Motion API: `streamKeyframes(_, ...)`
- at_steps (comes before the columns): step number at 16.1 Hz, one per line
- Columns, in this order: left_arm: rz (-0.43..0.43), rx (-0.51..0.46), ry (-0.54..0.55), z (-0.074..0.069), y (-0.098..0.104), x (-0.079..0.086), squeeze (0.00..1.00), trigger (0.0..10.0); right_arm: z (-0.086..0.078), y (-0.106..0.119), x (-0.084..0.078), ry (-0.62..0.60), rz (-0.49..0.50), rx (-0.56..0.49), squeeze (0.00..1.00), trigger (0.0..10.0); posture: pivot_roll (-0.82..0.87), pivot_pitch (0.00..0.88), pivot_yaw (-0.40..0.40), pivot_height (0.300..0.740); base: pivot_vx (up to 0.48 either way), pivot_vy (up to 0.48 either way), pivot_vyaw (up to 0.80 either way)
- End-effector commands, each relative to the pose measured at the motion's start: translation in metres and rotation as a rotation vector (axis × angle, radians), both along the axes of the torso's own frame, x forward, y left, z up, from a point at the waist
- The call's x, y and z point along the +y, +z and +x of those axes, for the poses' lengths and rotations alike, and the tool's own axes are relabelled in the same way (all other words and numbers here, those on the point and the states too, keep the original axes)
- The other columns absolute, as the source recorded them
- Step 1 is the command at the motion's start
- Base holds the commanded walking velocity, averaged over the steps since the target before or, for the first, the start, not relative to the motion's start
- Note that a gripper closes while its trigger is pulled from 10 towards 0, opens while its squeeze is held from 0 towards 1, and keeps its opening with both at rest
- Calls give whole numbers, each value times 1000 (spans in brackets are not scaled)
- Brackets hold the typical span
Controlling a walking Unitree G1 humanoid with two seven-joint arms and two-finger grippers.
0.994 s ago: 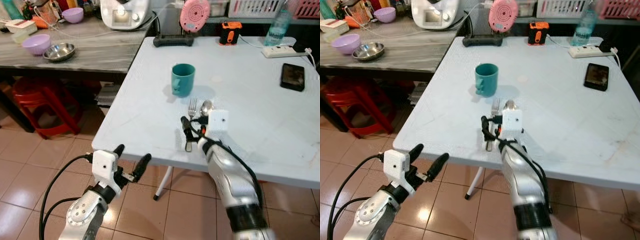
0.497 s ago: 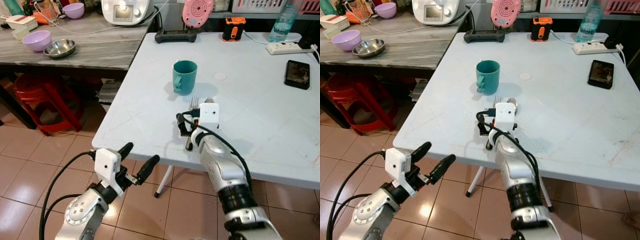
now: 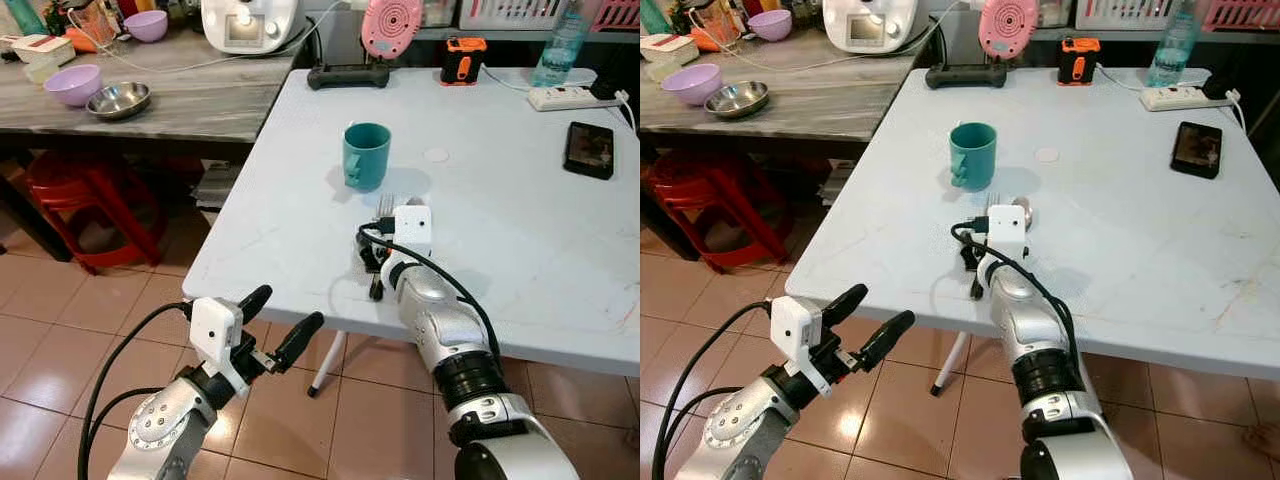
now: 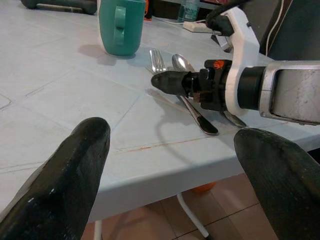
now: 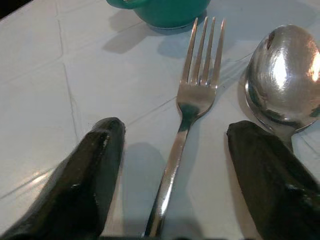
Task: Setting the table
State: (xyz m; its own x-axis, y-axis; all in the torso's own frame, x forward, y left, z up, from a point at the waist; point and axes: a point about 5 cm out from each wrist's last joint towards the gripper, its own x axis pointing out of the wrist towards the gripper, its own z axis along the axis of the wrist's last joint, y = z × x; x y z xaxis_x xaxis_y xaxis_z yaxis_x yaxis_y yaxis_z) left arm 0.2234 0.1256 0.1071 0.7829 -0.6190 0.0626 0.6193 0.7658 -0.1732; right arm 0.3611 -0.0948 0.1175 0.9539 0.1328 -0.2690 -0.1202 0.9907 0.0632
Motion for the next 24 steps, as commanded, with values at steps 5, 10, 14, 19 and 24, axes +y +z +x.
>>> streamKeyframes(5, 10, 8, -35, 1, 1, 0, 0, 10000, -8, -34, -7, 12, -117, 162, 0, 0, -11, 99, 95, 740, 0, 0, 0)
streamKeyframes(10, 12, 9, -53, 4, 1, -2, 0, 10000, -10, -41, -12, 2, -133, 176, 0, 0, -9, 89, 100, 740, 0, 0, 0)
streamKeyframes(14, 10, 3, -72, 4, 2, -2, 0, 10000, -16, -48, -18, -35, -101, 184, 0, 0, -4, 80, 106, 740, 0, 0, 0)
streamKeyframes(19, 25, -10, -96, 10, 2, -4, 0, 10000, -24, -54, -23, -102, 3, 185, 0, 0, -9, 52, 128, 740, 0, 0, 0)
streamKeyframes(24, 45, -49, -126, 21, 6, -7, 0, 10000, -22, -41, -23, -149, 84, 126, 0, 0, -19, 23, 141, 740, 0, 0, 0)
